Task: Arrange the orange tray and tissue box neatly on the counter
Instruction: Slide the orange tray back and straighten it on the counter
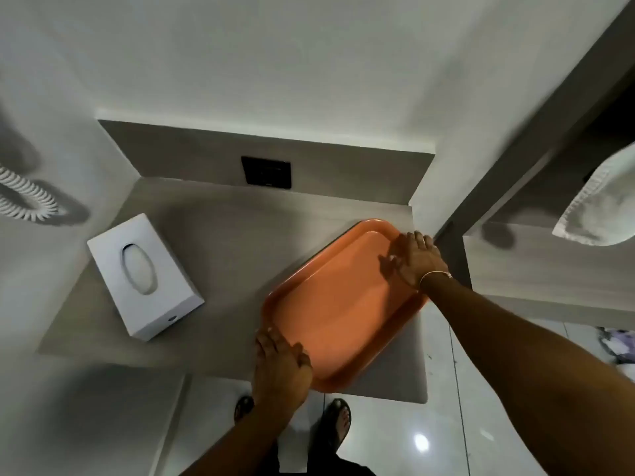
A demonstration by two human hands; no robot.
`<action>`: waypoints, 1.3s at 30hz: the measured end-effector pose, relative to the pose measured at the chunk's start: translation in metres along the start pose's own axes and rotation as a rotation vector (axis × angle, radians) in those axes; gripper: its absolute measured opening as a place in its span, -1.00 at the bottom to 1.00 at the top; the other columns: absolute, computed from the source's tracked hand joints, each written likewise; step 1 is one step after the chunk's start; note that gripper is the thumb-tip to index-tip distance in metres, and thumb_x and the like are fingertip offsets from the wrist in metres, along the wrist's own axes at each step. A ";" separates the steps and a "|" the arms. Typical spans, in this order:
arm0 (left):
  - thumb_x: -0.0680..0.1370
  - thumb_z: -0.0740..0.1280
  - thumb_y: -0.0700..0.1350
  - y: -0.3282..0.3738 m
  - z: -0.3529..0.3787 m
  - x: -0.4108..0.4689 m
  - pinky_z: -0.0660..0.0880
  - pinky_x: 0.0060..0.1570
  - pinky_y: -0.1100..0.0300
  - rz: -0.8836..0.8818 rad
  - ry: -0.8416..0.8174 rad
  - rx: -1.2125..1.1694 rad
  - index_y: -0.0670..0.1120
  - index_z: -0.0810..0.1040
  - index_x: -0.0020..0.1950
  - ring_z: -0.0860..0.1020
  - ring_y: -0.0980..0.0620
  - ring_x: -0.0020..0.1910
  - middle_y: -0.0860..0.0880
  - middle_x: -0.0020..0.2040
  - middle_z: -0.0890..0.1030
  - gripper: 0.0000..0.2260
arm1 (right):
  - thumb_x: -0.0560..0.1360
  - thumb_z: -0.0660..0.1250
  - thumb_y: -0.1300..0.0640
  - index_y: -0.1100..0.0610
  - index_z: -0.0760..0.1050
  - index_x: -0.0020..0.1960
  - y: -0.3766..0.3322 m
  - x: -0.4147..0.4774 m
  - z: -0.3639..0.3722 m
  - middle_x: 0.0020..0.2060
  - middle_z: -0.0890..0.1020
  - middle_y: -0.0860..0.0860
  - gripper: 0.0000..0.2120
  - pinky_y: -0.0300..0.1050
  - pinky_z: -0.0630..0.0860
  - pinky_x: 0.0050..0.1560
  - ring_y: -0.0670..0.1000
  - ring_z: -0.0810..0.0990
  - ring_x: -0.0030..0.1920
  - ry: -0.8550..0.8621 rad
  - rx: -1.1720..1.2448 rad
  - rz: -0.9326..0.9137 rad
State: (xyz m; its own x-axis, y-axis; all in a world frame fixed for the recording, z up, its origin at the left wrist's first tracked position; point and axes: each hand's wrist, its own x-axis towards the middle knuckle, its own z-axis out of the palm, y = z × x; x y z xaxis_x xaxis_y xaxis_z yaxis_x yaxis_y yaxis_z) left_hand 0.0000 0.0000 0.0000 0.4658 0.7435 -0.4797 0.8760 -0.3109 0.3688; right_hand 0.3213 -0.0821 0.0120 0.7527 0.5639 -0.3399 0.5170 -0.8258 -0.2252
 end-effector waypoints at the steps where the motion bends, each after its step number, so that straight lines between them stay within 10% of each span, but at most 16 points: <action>1: 0.56 0.11 0.05 0.001 0.004 -0.001 0.08 0.49 -0.09 -0.016 -0.011 -0.013 -0.29 -0.12 0.51 0.00 -0.25 0.54 -0.32 0.55 -0.02 -0.31 | 0.53 0.14 -0.19 0.17 -0.04 0.52 0.003 0.001 0.003 0.55 0.04 0.17 -0.26 0.18 -0.02 0.50 0.22 -0.05 0.53 0.007 0.002 0.016; 15: 0.56 0.24 -0.03 0.029 0.010 0.007 0.19 0.45 -0.12 -0.119 -0.025 -0.379 -0.23 -0.09 0.53 0.11 -0.30 0.51 -0.30 0.56 -0.10 -0.30 | 0.44 0.24 -0.18 0.04 0.24 0.32 0.010 0.000 0.010 0.23 0.49 0.12 -0.46 0.30 0.40 0.25 0.29 0.46 0.21 -0.011 0.259 0.081; 27: 0.52 0.33 -0.11 -0.002 -0.045 0.063 0.34 0.36 -0.11 -0.046 0.007 -0.505 -0.05 0.51 0.27 0.43 -0.23 0.33 -0.12 0.50 0.30 -0.68 | 0.51 0.28 0.04 0.07 0.39 0.24 -0.015 -0.022 0.006 -0.05 0.59 0.10 -0.68 0.25 0.47 0.16 0.27 0.57 0.07 0.113 0.622 0.273; 33: 0.53 0.30 -0.03 -0.006 -0.100 0.146 0.42 0.15 0.08 0.101 0.011 -0.371 -0.05 0.32 0.43 0.51 -0.18 0.24 -0.13 0.41 0.44 -0.52 | 0.52 0.30 0.08 0.11 0.32 0.38 -0.042 -0.019 0.009 0.20 0.56 0.18 -0.55 0.26 0.41 0.19 0.28 0.51 0.18 0.186 0.802 0.366; 39: 0.54 0.28 -0.02 0.010 -0.132 0.220 0.33 0.14 0.16 0.157 -0.047 -0.308 -0.09 0.21 0.48 0.48 -0.20 0.30 -0.19 0.41 0.44 -0.46 | 0.50 0.29 0.11 0.10 0.43 0.23 -0.059 -0.002 0.011 -0.06 0.49 0.03 -0.69 0.17 0.43 0.11 0.10 0.44 -0.04 0.239 0.914 0.422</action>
State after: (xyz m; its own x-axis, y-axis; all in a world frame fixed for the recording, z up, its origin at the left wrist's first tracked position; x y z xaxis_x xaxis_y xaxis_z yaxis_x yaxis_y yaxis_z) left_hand 0.0943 0.2383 0.0029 0.6039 0.6702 -0.4315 0.7175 -0.2212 0.6605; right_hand 0.2844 -0.0344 0.0158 0.9139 0.1314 -0.3840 -0.2392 -0.5899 -0.7712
